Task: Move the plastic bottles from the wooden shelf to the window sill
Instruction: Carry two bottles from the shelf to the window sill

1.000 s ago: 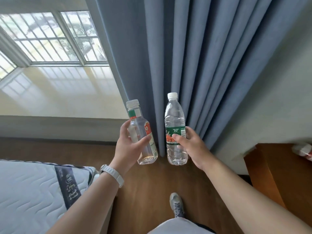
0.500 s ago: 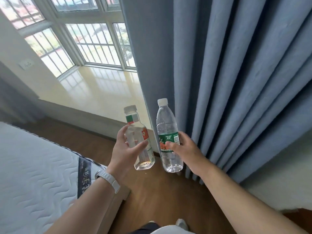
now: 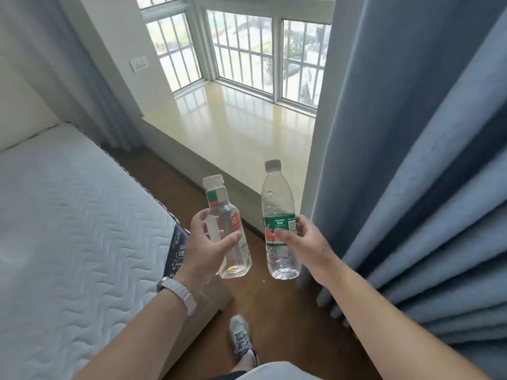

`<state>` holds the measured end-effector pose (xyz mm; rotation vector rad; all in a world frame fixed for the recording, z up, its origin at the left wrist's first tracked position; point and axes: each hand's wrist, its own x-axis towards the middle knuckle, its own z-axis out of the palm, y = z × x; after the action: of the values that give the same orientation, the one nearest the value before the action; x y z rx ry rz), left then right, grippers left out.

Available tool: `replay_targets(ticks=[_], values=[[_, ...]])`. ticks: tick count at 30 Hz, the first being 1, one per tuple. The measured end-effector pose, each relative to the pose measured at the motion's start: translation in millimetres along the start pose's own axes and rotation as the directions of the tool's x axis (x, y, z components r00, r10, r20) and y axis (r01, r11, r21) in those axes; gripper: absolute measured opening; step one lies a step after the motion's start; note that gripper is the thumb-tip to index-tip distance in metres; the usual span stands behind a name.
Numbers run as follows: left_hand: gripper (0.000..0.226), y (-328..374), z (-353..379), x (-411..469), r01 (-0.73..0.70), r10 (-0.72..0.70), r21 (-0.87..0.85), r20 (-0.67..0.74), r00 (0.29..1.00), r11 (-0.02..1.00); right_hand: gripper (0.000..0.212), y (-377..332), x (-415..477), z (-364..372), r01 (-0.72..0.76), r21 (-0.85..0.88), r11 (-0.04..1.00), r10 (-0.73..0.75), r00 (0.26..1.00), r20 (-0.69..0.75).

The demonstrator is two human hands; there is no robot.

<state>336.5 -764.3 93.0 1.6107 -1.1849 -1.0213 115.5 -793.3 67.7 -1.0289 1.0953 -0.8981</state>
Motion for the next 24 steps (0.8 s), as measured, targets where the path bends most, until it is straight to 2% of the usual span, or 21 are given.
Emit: replay_targets(ticks=[2,6,17,21,24], values=[[0.068,1.2,-9.8,16.4,0.015,-0.015,-0.015,-0.016,1.0,1.0,0.051,-3.9,19.7,10.3,-0.02,-0.02,1.0,0.02,1.0,0.004],[0.069,0.9,-34.1,55.8,0.016,-0.017,-0.032,-0.044,0.999,0.999,0.056,-16.0,66.2,33.4,-0.043,-0.067,0.997,0.044,0.999,0.015],[0.065,-11.9,-115.5,175.2,-0.011,0.005,-0.064,-0.091,0.996,0.998,0.04,-54.1,185.4,114.7,-0.012,-0.146,0.989,0.011,1.0,-0.006],[0.062,-18.8,-132.7,199.7,0.006,-0.022,-0.134,-0.119,0.993,0.991,0.054,-54.2,213.2,130.4,-0.029,-0.148,0.989,0.031,0.999,0.01],[0.064,-22.6,-142.8,217.1,0.018,-0.039,-0.145,-0.147,0.988,0.989,0.043,-58.5,237.1,141.3,-0.044,-0.167,0.985,0.049,0.998,0.028]])
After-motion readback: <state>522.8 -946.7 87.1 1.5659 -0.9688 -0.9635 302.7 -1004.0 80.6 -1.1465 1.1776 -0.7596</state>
